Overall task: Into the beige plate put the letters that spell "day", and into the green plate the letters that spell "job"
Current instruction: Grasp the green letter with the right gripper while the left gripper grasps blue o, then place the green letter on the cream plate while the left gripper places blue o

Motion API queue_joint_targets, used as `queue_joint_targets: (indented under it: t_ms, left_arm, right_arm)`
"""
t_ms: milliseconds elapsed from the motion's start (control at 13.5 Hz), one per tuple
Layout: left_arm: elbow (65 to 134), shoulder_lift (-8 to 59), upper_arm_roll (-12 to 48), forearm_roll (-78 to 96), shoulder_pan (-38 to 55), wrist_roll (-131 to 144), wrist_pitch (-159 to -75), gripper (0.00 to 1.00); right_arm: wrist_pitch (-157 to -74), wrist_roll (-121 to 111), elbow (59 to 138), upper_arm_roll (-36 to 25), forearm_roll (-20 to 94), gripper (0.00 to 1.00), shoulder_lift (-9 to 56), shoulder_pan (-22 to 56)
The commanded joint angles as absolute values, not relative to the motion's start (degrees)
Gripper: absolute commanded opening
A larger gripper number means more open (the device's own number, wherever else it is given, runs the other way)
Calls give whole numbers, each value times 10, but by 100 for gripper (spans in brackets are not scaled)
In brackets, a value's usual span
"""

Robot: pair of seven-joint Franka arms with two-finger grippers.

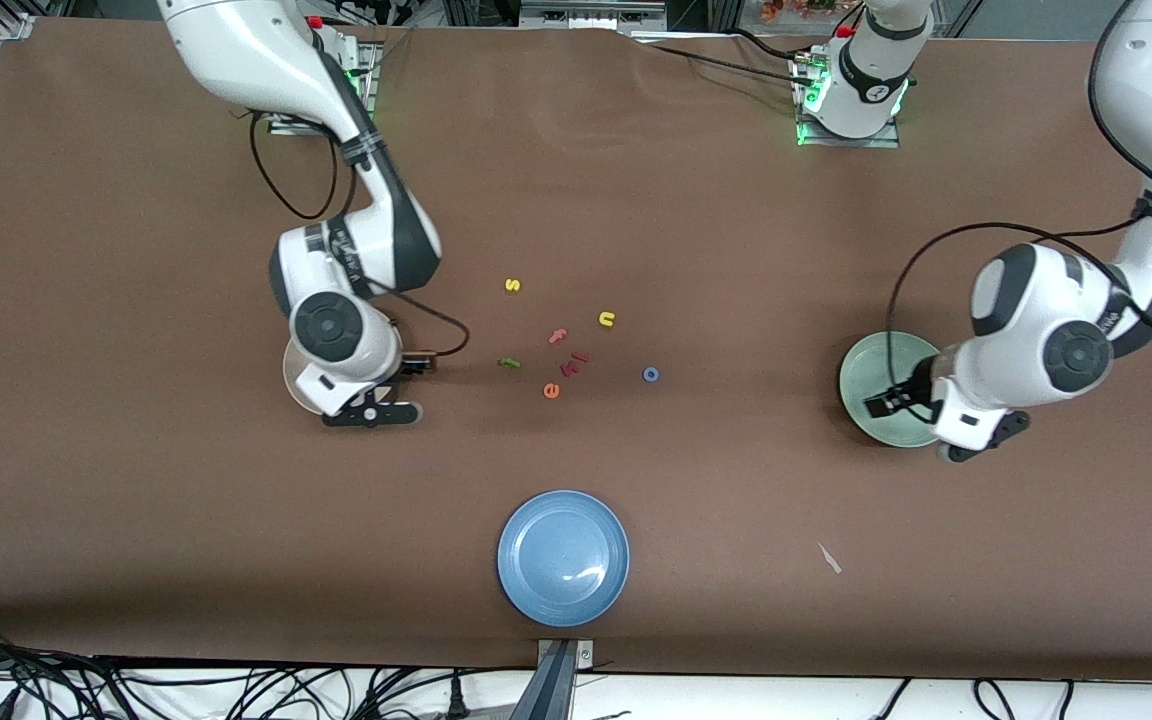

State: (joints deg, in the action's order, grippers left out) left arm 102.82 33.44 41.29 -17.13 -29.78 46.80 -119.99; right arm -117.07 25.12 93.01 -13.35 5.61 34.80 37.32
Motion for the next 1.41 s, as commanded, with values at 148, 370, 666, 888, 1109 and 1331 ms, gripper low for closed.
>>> queue_joint_targets:
  t_ms: [148,370,666,888,1109,1331]
  left_arm:
    - [1022,363,421,-170,-152,696,-1242,98]
    - [1015,395,356,-174,-40,811,-1314,98]
    - [956,435,257,-164,84,875,-1328,98]
    - [935,458,257,-165,100,902,-1328,98]
    - [926,472,256,-165,112,907,-1328,98]
    - [918,482,257,-164,119,914,-1329,86]
  right_arm:
    - [-1215,601,924,-126,62,98,371,393]
    - [-1244,783,924,-107,62,98,374,397]
    - [-1308,947,929,-98,173,91,386,406]
    - [-1318,1059,940,-98,189,91,406,426]
    - [-1358,1092,945,-95,190,85,416,436]
    - [-1375,1086,958,-95,190,53,420,440]
